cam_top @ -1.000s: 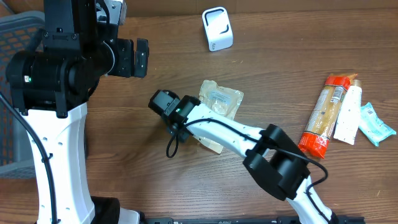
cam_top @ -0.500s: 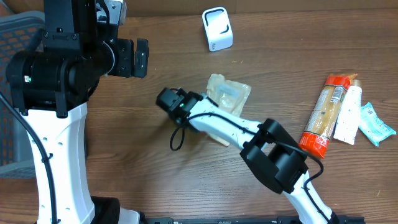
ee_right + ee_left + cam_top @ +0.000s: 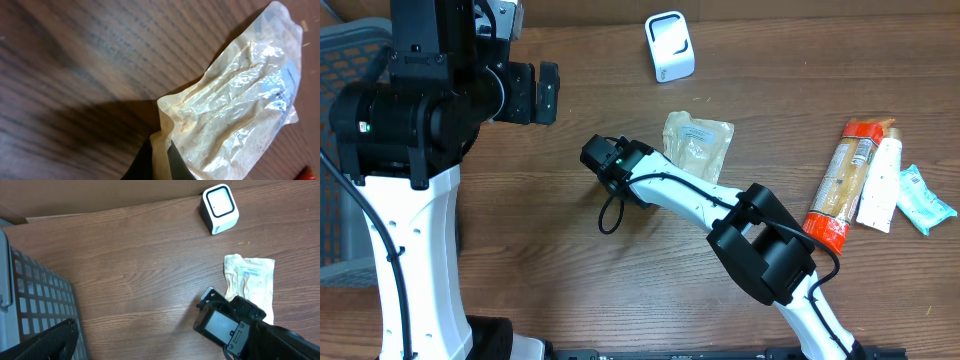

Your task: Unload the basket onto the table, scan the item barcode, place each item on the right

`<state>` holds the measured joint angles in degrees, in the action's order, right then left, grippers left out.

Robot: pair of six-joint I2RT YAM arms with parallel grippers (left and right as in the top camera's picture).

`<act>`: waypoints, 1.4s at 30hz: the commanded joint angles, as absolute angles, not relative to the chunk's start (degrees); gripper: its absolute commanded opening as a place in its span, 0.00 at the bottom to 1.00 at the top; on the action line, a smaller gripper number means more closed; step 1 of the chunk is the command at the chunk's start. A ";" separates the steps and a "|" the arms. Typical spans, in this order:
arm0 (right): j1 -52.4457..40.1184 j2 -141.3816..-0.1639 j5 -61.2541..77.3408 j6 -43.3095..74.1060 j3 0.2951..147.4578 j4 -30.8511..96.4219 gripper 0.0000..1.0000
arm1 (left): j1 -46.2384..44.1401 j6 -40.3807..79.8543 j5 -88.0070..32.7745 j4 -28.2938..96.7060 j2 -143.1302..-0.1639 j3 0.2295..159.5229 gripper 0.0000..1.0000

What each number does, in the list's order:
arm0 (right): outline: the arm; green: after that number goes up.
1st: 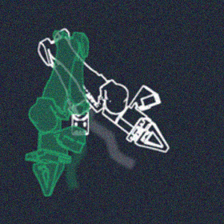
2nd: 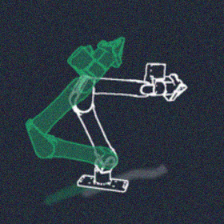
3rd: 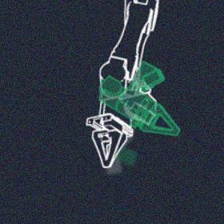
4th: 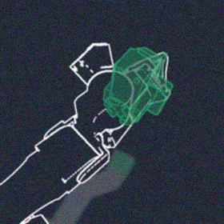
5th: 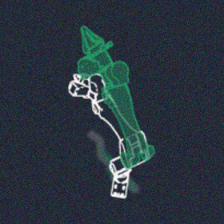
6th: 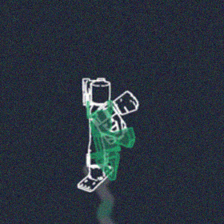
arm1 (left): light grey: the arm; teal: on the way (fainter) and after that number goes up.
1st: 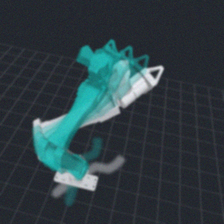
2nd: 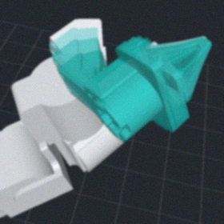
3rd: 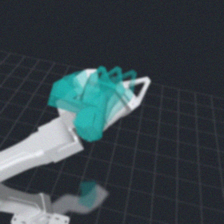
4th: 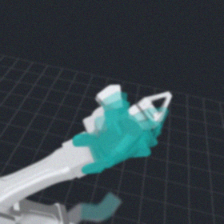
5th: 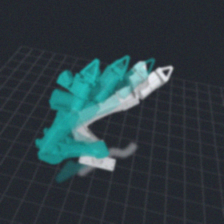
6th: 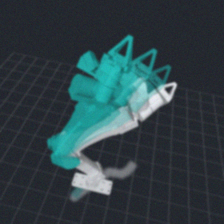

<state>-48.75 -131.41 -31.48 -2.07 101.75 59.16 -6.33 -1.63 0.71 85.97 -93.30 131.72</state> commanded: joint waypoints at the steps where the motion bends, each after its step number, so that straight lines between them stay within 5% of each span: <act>1: -47.59 -126.37 -22.33 -1.26 104.81 59.29 0.04 | -6.39 -1.26 0.80 85.91 -93.65 131.94 1.00; 6: -42.70 -118.19 -5.72 0.32 105.91 58.19 0.04 | -6.39 -1.26 0.80 85.89 -93.65 131.94 1.00; 16: -30.39 -112.57 59.22 3.25 104.40 56.18 0.04 | -6.39 -1.26 0.80 85.91 -93.65 131.94 1.00; 20: -30.13 -112.62 73.78 3.25 101.58 53.93 0.04 | -6.39 -1.26 0.80 85.91 -93.65 131.94 1.00; 42: -23.90 -114.87 41.58 13.67 77.25 36.71 0.04 | -6.39 -1.26 0.80 85.89 -93.65 131.94 1.00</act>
